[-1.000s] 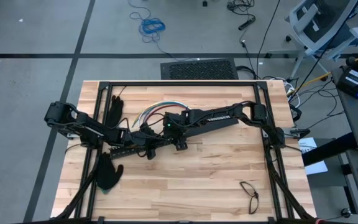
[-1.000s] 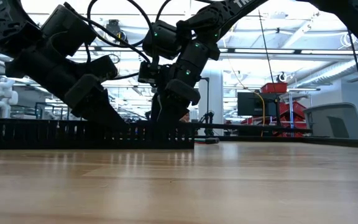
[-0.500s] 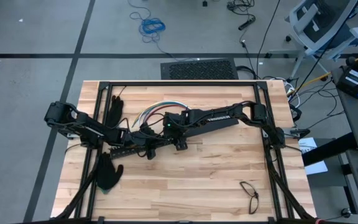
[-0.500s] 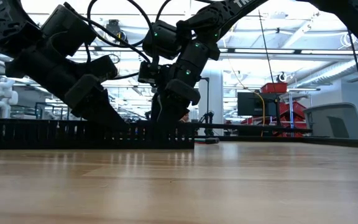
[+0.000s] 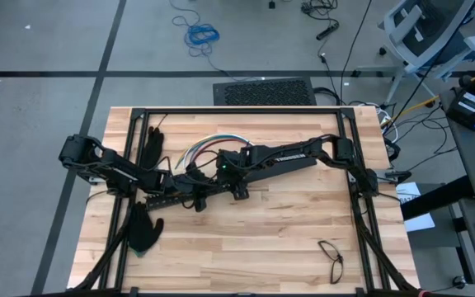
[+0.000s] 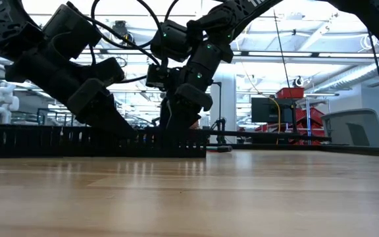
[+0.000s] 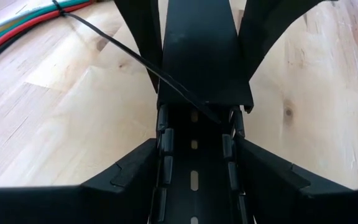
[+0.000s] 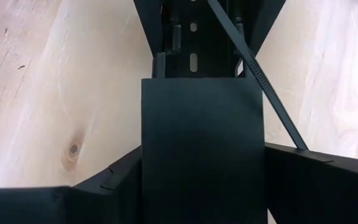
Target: Ziptie cables
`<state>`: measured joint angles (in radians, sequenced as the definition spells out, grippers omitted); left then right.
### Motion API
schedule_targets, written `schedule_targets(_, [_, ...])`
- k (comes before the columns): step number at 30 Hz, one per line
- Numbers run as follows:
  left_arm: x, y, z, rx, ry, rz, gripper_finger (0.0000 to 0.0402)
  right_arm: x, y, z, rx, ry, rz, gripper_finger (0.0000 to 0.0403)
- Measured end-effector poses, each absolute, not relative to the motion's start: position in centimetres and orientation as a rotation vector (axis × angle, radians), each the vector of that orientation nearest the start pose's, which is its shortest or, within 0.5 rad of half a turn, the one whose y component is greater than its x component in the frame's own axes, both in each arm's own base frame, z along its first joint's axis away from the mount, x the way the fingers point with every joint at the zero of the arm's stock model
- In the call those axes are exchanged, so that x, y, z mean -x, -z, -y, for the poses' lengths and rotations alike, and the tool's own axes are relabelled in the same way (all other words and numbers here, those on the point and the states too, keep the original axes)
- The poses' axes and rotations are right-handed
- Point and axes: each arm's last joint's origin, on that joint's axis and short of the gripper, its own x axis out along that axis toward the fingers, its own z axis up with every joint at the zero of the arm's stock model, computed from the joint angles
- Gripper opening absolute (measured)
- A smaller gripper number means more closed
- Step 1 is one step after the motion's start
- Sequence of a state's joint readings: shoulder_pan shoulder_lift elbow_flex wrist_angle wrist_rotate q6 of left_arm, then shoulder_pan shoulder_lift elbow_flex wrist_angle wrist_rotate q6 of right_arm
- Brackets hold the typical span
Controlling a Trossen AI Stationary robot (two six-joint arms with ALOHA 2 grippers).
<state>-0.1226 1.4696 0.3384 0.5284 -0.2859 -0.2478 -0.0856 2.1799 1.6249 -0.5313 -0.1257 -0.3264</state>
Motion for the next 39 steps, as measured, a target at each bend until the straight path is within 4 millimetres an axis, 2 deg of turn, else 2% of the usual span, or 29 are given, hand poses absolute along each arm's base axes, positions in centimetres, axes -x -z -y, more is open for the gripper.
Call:
schedule_targets(5, [-23.1, -11.7, 2.0, 0.121, -0.228, -0.552, 0.0207, -45.5, -15.7, 3.5, 0.183, -0.218, -1.052, 0.0256])
schedule_targets(19, [-23.5, -12.2, 2.1, 0.13, -0.224, -0.518, 0.0207, -45.7, -15.8, 3.5, 0.183, -0.216, -1.033, 0.0254])
schedule_targets(28, [-23.6, -11.2, 2.1, 0.123, -0.232, -0.555, 0.0207, -45.2, -15.6, 3.3, 0.13, -0.204, -1.088, 0.0255])
schedule_targets(32, [-23.7, -11.0, 2.1, 0.126, -0.224, -0.556, 0.0207, -45.1, -15.6, 3.3, 0.052, -0.21, -1.104, 0.027])
schedule_targets(39, [-23.8, -11.1, 2.1, 0.127, -0.222, -0.538, 0.0207, -45.0, -15.5, 3.2, 0.041, -0.217, -1.112, 0.0315])
